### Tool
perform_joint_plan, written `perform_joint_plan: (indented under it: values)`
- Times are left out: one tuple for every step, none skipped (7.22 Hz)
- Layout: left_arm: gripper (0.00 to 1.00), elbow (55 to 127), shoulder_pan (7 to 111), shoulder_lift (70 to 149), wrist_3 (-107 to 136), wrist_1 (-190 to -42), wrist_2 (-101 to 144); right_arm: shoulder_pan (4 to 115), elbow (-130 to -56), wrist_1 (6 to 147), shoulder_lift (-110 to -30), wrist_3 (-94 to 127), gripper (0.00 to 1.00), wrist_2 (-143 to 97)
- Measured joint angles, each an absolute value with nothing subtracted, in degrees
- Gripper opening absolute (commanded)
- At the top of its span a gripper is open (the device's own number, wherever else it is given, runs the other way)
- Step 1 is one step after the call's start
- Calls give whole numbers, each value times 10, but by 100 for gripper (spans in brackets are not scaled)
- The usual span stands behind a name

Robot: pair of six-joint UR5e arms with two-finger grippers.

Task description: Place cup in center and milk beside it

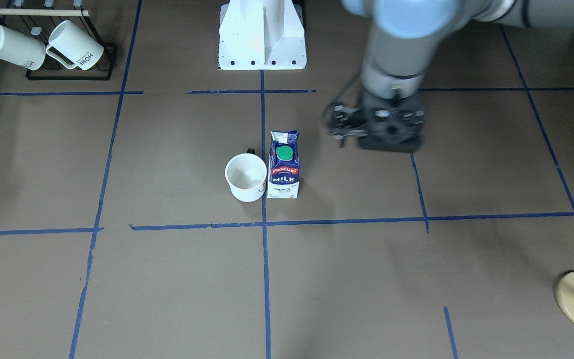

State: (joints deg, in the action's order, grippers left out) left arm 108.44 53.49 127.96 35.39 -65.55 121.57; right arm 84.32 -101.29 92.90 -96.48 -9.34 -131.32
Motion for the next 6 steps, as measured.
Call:
perform_joint_plan:
  values:
    - [100, 1123, 590, 1207, 266, -654, 1246, 843, -1012, 929, -968, -95, 100, -1314]
    - [100, 1138, 648, 1137, 177, -661, 1286, 845, -1011, 920, -978, -98, 100, -1316]
    - [100, 1139, 702, 1076, 93, -676, 1312, 850, -1006, 899, -993, -98, 100, -1316]
    - [100, 1131, 750, 1029, 37, -686, 1323, 859, -1000, 876, -1004, -96, 100, -1318]
    - [100, 1119, 784, 989, 12, -692, 1327, 864, -998, 866, -1007, -93, 100, -1322]
    - [100, 1105, 803, 951, -12, -703, 1328, 866, -999, 864, -1005, -87, 100, -1328]
